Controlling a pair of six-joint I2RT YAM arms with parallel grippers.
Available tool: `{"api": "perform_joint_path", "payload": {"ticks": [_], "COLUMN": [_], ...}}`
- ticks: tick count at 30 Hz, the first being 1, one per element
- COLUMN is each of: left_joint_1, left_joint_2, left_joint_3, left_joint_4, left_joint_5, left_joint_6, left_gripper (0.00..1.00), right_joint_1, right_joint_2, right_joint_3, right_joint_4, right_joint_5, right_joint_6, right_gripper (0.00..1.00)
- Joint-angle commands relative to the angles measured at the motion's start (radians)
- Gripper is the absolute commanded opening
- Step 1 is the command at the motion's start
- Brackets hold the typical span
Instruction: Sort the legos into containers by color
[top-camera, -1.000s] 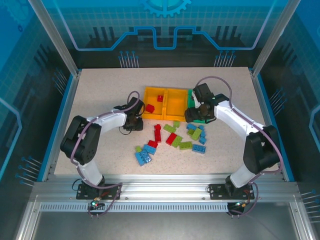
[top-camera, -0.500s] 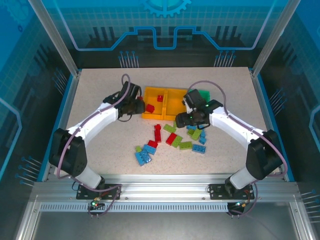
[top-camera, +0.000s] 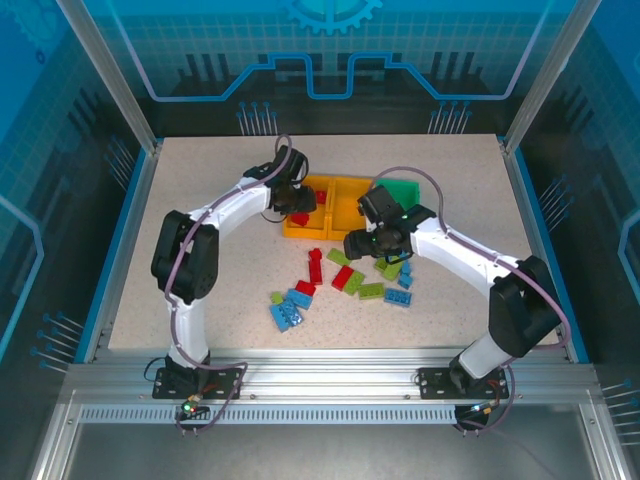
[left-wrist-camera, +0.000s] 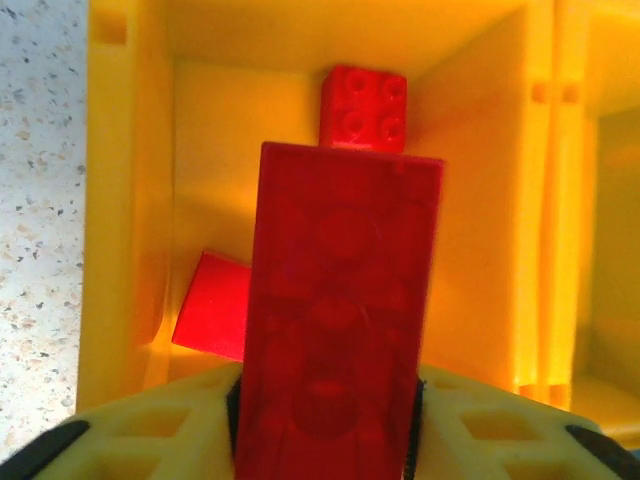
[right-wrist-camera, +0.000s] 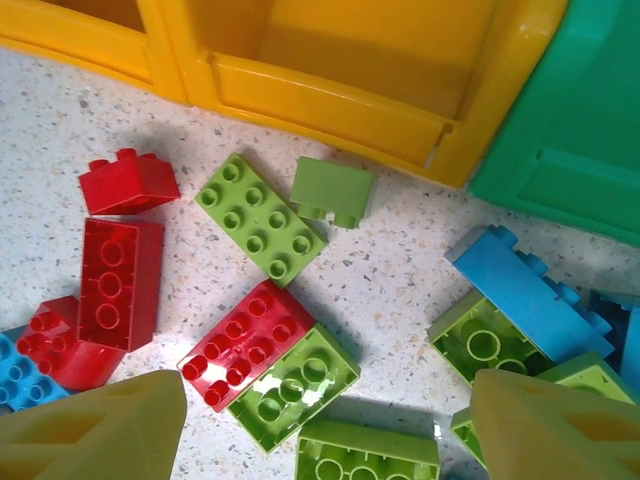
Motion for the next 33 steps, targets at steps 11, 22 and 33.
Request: {"api": "perform_joint_path", "payload": {"ticks": [11, 22, 33], "left_joint_1": [-0.010, -0.009, -0.009], "left_joint_2": [-0.214, -0.464, -0.606], "left_joint_3": [-0.107, -0.392, -0.577], "left_joint_4": [0.040, 0.060, 0.030], "left_joint_5": [0.014, -0.022, -0.075], "left_joint_6": [-0.106, -0.148, -0.176], "left_gripper": [0.99, 0.99, 0.99], "right_joint_1": [0.014, 0.015, 0.018], "right_joint_2": [0.209, 0.369, 0.416], "right_joint_3": [0.097, 0.201, 0.266], "right_joint_4": [-0.005, -0.010, -0.041], "right_joint_5": [0.010, 0.054, 0.067], "right_joint_6": [0.073, 0.096, 0.088], "right_gripper": [0.72, 0.70, 0.40]}}
